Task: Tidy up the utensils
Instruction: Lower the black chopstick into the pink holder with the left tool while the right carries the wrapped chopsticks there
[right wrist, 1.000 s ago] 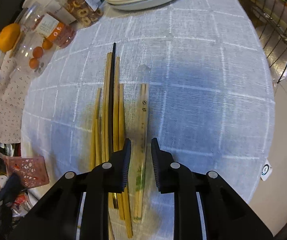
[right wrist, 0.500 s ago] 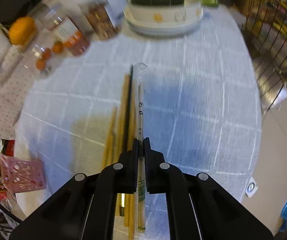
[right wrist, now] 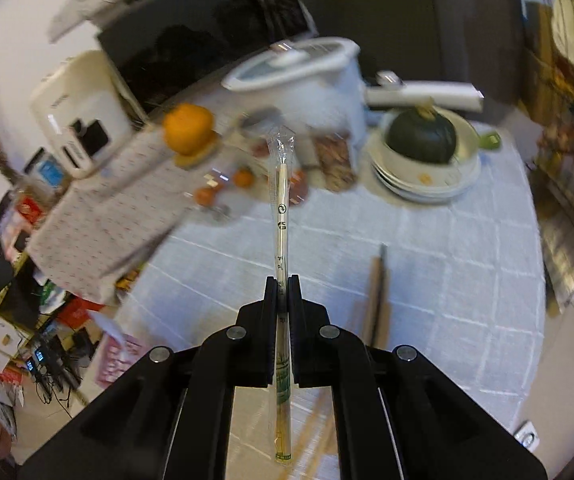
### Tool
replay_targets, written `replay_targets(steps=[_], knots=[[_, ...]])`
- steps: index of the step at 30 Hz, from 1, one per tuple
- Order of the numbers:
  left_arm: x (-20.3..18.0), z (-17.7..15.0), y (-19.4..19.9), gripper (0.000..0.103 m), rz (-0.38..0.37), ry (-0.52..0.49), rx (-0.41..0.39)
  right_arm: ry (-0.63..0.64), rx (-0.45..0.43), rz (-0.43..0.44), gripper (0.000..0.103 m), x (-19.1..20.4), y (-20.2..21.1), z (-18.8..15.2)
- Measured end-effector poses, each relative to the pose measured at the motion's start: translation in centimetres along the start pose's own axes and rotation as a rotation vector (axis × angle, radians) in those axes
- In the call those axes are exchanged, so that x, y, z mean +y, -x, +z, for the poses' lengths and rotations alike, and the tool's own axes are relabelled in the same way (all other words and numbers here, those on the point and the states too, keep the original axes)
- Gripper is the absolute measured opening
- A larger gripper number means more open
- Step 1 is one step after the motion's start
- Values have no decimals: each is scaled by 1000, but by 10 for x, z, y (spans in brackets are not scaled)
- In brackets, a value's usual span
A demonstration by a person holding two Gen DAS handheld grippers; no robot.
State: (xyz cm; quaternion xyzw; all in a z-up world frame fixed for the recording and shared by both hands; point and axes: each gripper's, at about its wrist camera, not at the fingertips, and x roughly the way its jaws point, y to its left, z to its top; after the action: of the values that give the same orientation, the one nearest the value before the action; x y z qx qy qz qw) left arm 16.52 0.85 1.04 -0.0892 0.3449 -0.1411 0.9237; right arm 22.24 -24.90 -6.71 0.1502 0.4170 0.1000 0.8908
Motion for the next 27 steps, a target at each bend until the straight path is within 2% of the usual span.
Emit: replay_targets(steps=[5, 11, 16, 23, 27], knots=[[15, 0, 3, 4, 53, -15, -91, 33, -80, 67, 6, 29, 12, 1], [26, -13, -9, 4, 152, -58, -129, 54, -158, 126, 6, 52, 22, -4], [38, -24, -22, 5, 172, -61, -124, 49, -202, 149, 6, 65, 25, -7], [51, -35, -37, 6, 173, -22, -17, 79, -259, 153, 6, 85, 27, -14], [53, -31, -33, 11, 181, -11, 86, 71, -269, 155, 6, 97, 20, -18]])
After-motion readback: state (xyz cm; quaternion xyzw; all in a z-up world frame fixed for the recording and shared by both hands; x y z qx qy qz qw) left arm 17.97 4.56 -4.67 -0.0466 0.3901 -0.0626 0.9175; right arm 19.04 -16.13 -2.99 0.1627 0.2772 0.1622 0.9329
